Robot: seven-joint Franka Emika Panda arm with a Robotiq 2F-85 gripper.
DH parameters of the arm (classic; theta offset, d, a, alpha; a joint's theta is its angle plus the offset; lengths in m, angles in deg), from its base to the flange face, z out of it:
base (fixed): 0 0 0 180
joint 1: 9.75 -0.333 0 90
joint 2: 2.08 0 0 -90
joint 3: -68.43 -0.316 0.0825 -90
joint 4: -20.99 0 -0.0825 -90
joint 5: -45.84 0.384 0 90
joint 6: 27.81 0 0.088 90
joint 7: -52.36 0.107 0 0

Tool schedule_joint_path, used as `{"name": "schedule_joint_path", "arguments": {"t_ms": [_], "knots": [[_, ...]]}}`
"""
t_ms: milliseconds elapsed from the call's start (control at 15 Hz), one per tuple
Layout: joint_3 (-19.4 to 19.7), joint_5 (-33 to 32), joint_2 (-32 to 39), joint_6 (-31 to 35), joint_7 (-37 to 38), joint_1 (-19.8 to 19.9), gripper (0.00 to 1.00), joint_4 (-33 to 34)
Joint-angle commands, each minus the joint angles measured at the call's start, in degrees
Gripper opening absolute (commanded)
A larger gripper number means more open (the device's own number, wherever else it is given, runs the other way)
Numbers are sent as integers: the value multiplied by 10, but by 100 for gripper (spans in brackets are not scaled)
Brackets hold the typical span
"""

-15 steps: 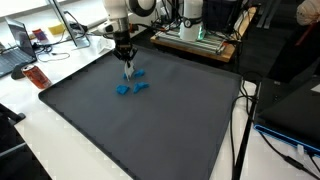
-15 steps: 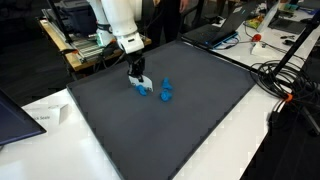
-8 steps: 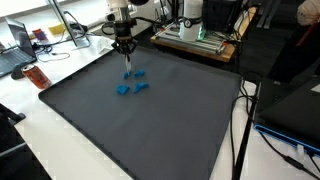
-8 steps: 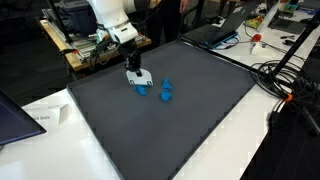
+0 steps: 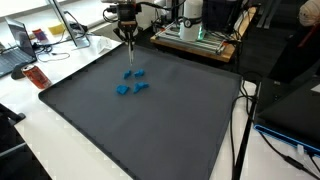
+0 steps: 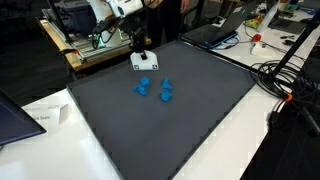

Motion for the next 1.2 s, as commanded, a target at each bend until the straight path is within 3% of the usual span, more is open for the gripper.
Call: {"name": "schedule_joint_path", "arguments": {"t_ms": [0, 267, 533, 1133], "knots": [[49, -42, -67, 5, 96, -80, 1, -25], [83, -70, -84, -40, 220, -129, 1, 3], [105, -73, -79, -88, 291, -160, 1, 38], [92, -206, -35, -193, 517, -167, 1, 145]]}}
